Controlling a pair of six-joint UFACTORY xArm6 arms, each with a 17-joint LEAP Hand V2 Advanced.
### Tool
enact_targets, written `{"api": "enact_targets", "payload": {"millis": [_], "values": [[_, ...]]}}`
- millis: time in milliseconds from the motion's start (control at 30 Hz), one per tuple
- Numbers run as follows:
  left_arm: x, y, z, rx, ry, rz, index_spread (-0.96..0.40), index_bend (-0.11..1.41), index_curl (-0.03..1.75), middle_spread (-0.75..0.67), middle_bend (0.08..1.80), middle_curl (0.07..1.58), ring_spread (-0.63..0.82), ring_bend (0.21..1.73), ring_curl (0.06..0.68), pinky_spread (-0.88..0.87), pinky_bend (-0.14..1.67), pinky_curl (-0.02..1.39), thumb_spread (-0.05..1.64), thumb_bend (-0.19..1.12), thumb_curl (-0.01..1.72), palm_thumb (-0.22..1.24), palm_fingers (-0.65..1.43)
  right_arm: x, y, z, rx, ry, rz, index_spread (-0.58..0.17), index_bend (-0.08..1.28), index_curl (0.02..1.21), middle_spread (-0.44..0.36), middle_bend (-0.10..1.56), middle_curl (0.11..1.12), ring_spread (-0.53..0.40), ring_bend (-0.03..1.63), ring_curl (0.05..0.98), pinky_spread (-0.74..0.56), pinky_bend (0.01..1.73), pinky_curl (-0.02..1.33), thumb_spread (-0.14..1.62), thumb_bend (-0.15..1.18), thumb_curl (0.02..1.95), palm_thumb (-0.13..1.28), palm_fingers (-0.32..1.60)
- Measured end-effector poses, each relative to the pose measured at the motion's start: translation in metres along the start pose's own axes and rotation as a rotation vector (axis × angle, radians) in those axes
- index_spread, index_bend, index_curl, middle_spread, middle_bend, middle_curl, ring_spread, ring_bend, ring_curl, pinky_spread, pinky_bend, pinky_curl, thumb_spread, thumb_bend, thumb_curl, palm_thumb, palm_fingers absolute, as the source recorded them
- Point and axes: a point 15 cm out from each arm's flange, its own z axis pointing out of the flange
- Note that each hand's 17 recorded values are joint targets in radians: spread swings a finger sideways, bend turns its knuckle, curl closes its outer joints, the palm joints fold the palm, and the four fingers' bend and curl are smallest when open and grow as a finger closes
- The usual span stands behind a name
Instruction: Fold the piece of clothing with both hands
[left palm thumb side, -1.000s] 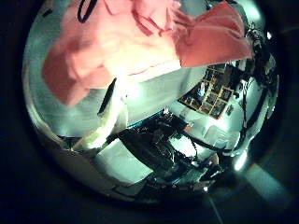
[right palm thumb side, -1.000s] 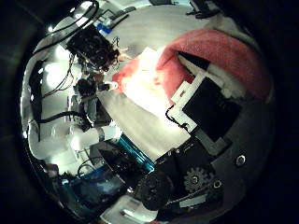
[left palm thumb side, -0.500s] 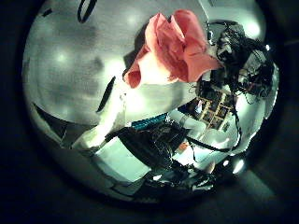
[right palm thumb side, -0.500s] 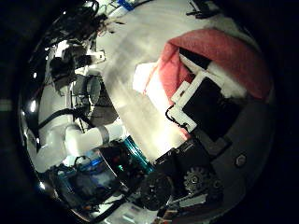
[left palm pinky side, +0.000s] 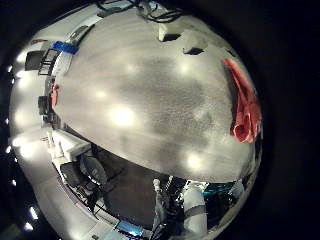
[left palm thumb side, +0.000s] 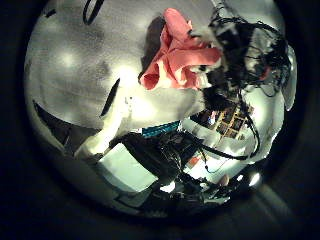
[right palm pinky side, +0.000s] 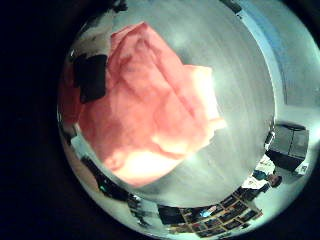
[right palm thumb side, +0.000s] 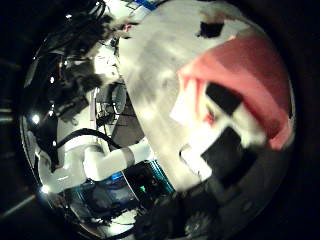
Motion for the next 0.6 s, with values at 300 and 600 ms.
{"api": "enact_targets", "payload": {"millis": [300, 600], "values": [[0.042, 0.014, -0.022, 0.006, -0.011, 0.045, -0.02, 0.19, 0.42, 0.2, 0.18, 0.32, 0.37, 0.58, 0.19, 0.33, 0.29, 0.36, 1.23, -0.01, 0.36, 0.53, 0.23, 0.068, 0.09, -0.132, 0.12, 0.006, 0.172, -0.468, 0.29, 0.47, -0.145, 0.43, 0.51, 0.057, 0.77, 0.515, 0.24, 0.73, 0.76, 1.11, -0.02, 0.69, 0.88, 0.06], [0.105, 0.021, -0.034, 0.005, -0.032, 0.044, -0.03, 0.19, 0.42, 0.2, 0.18, 0.32, 0.36, 0.58, 0.19, 0.33, 0.29, 0.36, 1.23, -0.02, 0.37, 0.53, 0.24, 0.126, 0.254, -0.181, -0.08, 0.094, 0.452, -0.39, 0.19, 0.41, -0.084, 0.39, 0.44, 0.09, 0.67, 0.431, 0.38, 0.53, 0.61, 1.15, -0.02, 0.62, 0.75, 0.09]]}}
